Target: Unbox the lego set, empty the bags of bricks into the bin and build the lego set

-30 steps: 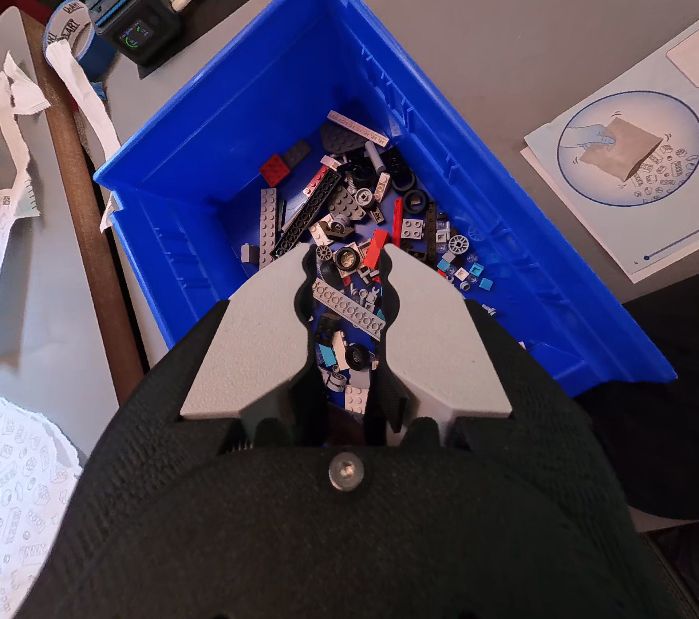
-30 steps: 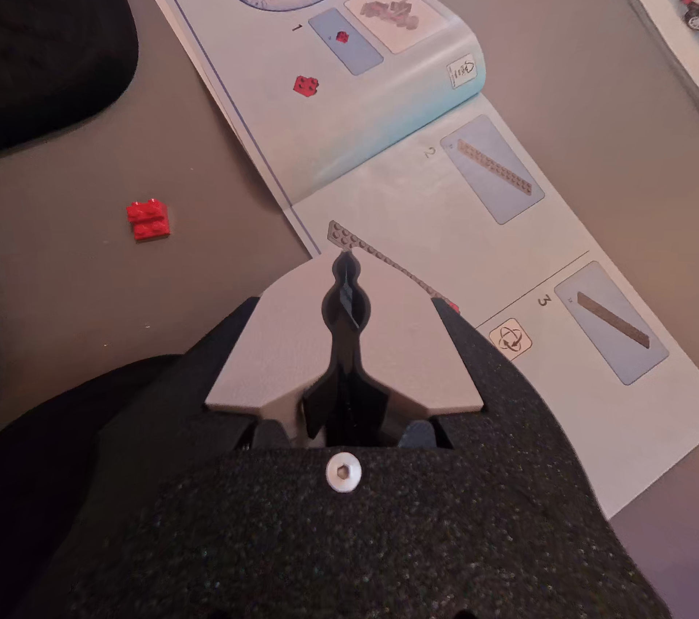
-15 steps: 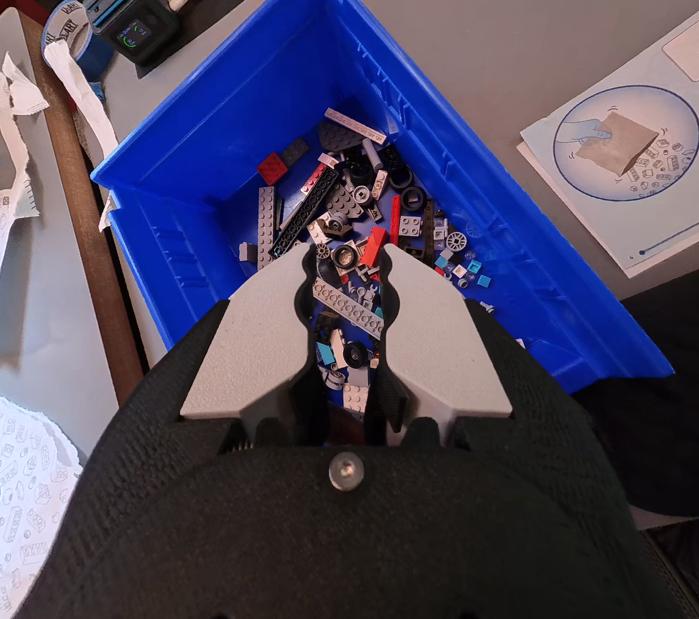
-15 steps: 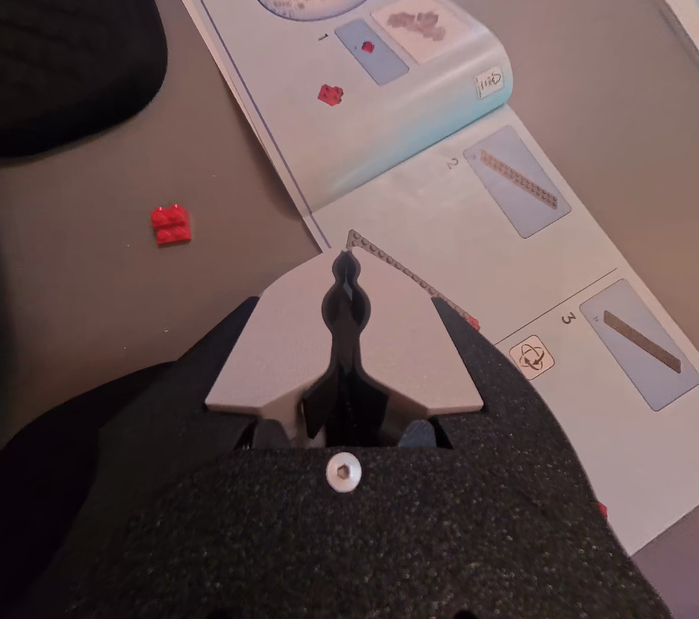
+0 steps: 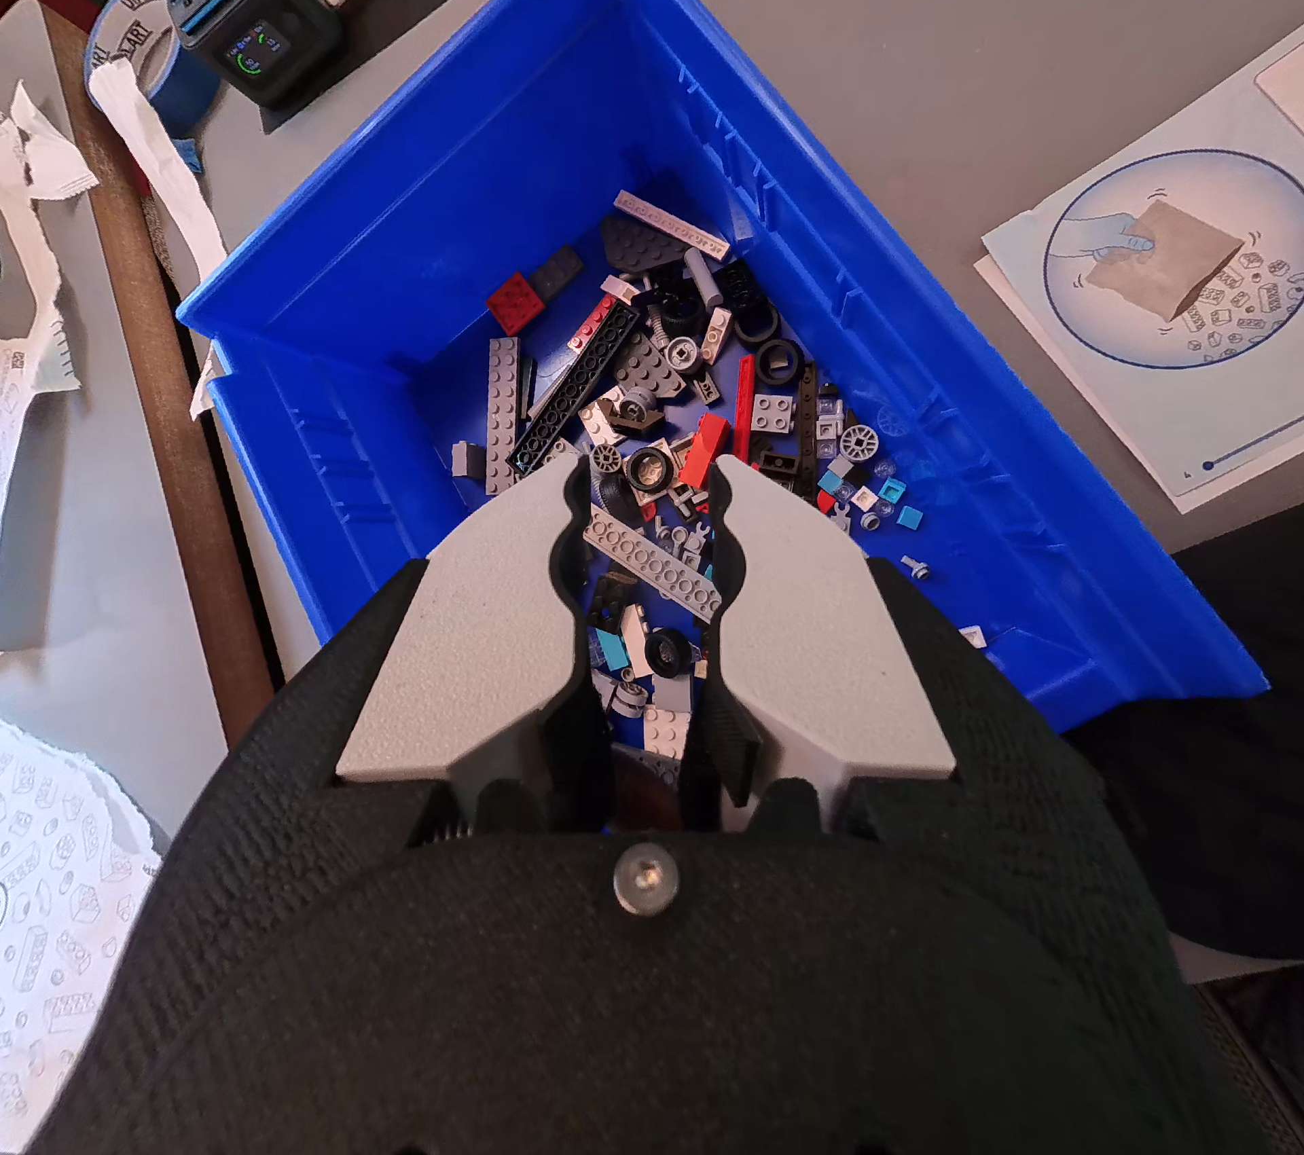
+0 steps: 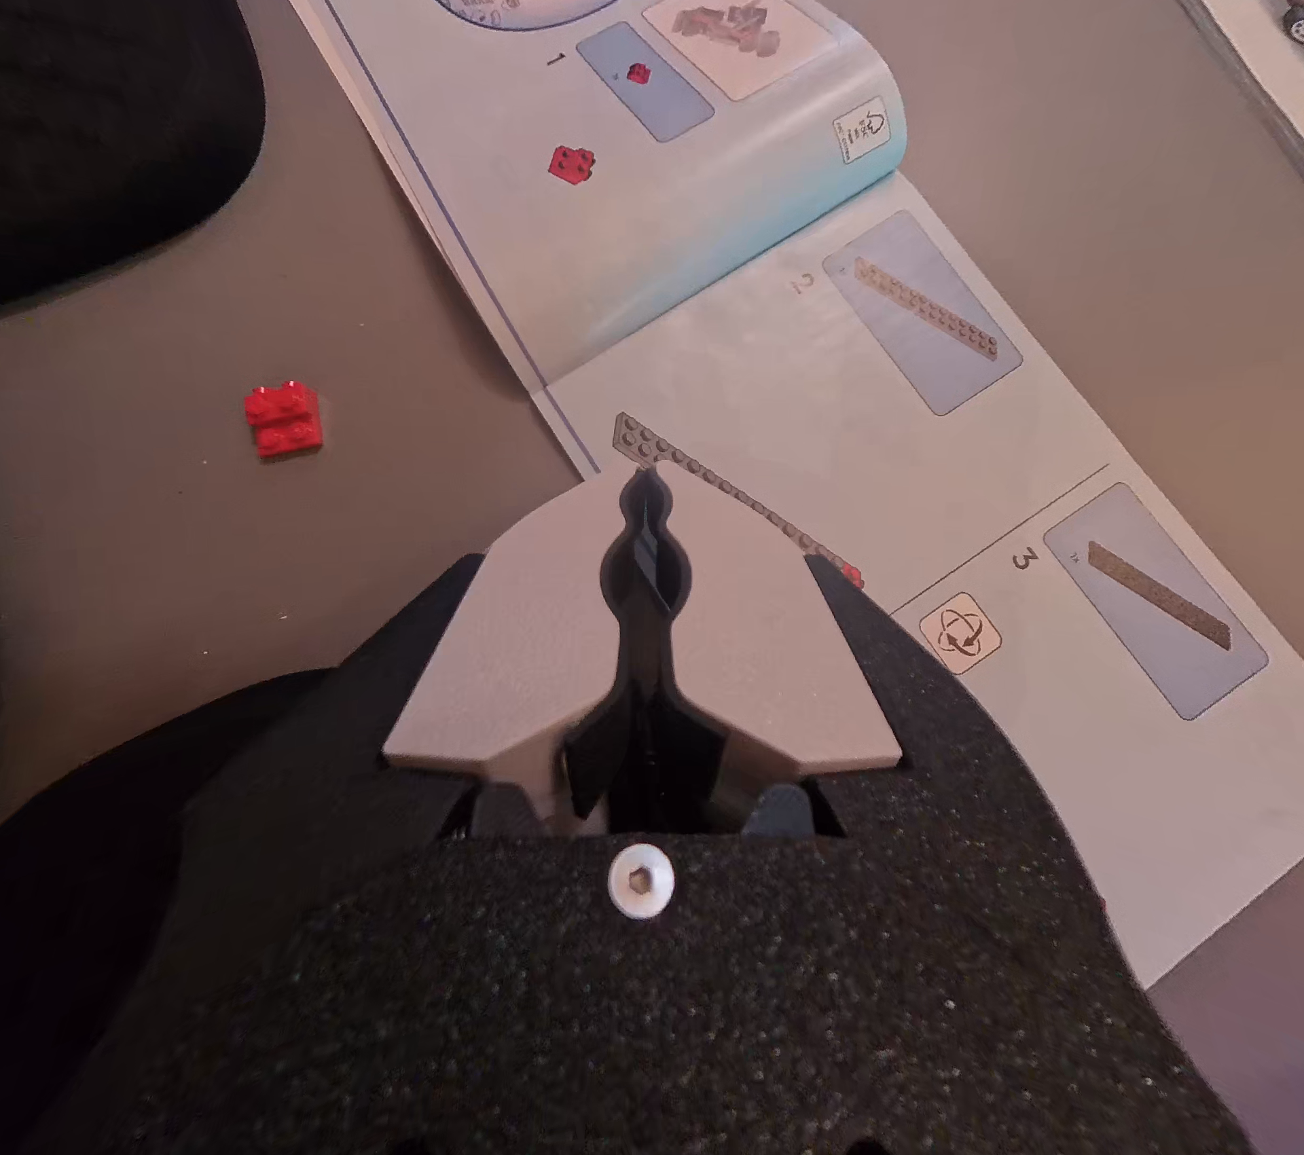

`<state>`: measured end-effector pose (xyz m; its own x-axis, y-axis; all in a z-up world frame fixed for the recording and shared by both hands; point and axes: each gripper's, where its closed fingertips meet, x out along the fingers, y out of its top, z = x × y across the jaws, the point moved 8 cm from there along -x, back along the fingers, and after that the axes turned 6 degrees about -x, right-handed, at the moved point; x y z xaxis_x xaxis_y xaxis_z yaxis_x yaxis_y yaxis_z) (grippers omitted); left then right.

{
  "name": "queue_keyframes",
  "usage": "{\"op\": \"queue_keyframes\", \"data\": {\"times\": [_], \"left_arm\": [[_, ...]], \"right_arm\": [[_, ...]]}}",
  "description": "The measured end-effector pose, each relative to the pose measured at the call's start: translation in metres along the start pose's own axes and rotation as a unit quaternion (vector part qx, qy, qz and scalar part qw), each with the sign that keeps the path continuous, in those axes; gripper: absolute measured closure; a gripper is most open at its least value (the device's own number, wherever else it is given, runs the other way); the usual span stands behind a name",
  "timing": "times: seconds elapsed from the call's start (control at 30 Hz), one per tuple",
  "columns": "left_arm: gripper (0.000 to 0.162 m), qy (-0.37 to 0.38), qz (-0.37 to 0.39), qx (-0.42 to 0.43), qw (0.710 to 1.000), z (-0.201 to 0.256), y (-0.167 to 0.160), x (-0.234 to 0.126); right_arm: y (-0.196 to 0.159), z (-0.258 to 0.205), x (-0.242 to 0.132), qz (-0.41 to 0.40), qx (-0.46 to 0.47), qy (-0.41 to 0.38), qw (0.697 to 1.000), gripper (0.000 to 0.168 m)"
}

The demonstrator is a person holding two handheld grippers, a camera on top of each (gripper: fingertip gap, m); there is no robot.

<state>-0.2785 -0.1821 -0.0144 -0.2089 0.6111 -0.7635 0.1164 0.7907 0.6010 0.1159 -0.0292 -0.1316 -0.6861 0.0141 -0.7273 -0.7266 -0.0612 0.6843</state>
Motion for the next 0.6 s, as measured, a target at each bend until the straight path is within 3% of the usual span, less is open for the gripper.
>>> {"op": "queue_keyframes", "data": {"times": [0.03, 0.6], "left_arm": [[0.13, 0.0, 0.0, 0.0, 1.0, 0.0, -0.0002, -0.0001], [0.13, 0.003, 0.001, -0.003, 1.0, -0.0016, -0.0002, -0.0021]], "right_arm": [[0.0, -0.0001, 0.0, 0.0, 0.0, 0.0, 1.0, 0.168], [0.0013, 0.0026, -0.0036, 0.005, -0.008, -0.011, 1.0, 0.168]]}}
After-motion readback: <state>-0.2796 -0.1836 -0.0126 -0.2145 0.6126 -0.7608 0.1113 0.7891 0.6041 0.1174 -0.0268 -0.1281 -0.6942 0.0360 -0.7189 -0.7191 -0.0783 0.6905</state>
